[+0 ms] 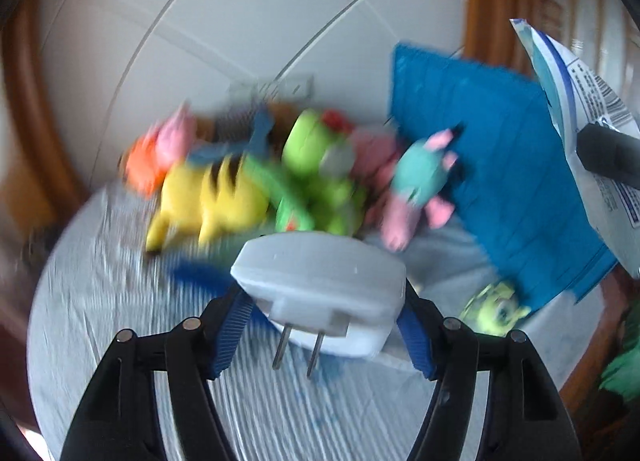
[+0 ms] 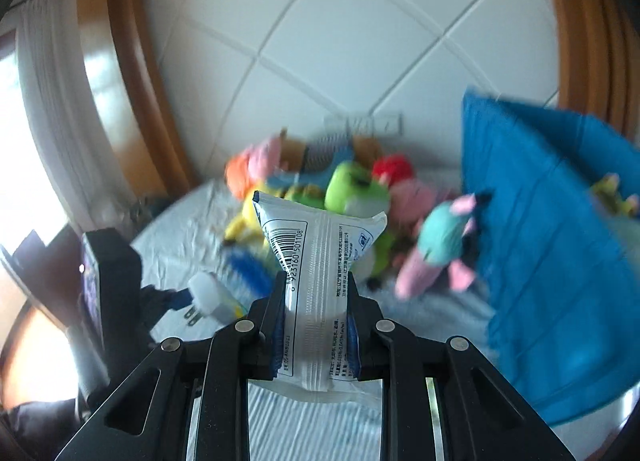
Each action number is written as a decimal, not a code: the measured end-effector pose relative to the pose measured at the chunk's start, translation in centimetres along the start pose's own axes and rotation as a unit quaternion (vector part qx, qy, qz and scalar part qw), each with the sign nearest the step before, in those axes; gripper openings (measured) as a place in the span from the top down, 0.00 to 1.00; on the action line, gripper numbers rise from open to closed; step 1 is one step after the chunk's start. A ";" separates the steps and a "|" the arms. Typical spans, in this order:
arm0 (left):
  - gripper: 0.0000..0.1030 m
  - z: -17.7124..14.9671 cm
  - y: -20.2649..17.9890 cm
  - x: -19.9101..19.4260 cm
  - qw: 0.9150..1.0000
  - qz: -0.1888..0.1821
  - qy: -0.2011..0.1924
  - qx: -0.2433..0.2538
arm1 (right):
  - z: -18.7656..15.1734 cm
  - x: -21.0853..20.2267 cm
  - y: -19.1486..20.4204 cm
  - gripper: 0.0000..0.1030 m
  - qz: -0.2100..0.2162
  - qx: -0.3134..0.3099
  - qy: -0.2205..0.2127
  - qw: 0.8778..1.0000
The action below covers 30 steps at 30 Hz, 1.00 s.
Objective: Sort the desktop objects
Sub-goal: 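Carry the device with left tool while right tool carries the wipes packet to the bin, then open both tools over the bin dropping the device and the wipes packet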
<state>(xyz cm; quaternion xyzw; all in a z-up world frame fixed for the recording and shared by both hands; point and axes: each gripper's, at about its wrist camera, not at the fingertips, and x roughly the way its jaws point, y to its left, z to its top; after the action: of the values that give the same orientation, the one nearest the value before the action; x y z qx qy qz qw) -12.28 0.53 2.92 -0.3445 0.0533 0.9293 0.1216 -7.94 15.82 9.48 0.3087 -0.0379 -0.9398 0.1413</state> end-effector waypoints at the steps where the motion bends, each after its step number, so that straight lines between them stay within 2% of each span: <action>1: 0.34 1.7 -0.6 -0.6 1.000 -0.008 -0.011 0.012 | 1.0 -1.4 -0.4 0.77 -0.009 0.001 -0.014 1.000; 7: 0.34 12.4 -7.6 -3.7 0.991 -0.065 -0.080 0.084 | 6.2 -8.7 -3.7 0.77 -0.077 0.003 -0.078 0.994; 12: 0.34 18.8 -15.2 -2.8 0.983 -0.107 -0.099 0.115 | 9.6 -12.2 -10.7 0.77 -0.151 0.022 -0.075 0.985; 15: 0.34 21.7 -20.2 -0.4 0.981 -0.123 -0.089 0.121 | 11.0 -12.1 -15.8 0.77 -0.170 0.037 -0.048 0.983; 19: 0.34 24.9 -26.4 4.6 0.983 -0.107 -0.060 0.139 | 12.9 -9.8 -22.9 0.77 -0.170 0.065 -0.003 0.983; 22: 0.34 26.9 -29.3 7.8 0.984 -0.095 -0.035 0.145 | 14.4 -7.6 -28.3 0.77 -0.163 0.087 0.034 0.982; 26: 0.34 28.9 -31.5 10.3 0.986 -0.065 -0.021 0.154 | 16.1 -3.8 -34.0 0.77 -0.137 0.116 0.084 0.980; 29: 0.32 29.5 -30.5 9.9 0.988 -0.060 -0.039 0.139 | 16.6 -1.5 -37.2 0.69 -0.124 0.146 0.101 0.976; 30: 0.27 29.7 -30.2 9.8 0.988 -0.058 -0.045 0.134 | 16.7 -1.3 -37.9 0.60 -0.119 0.155 0.098 0.976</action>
<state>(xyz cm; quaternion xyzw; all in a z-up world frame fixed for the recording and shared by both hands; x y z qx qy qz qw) -30.18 36.96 18.57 -0.2855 0.1519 0.9196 0.2230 -25.97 52.19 17.74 0.4200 -0.1322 -0.8976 -0.0180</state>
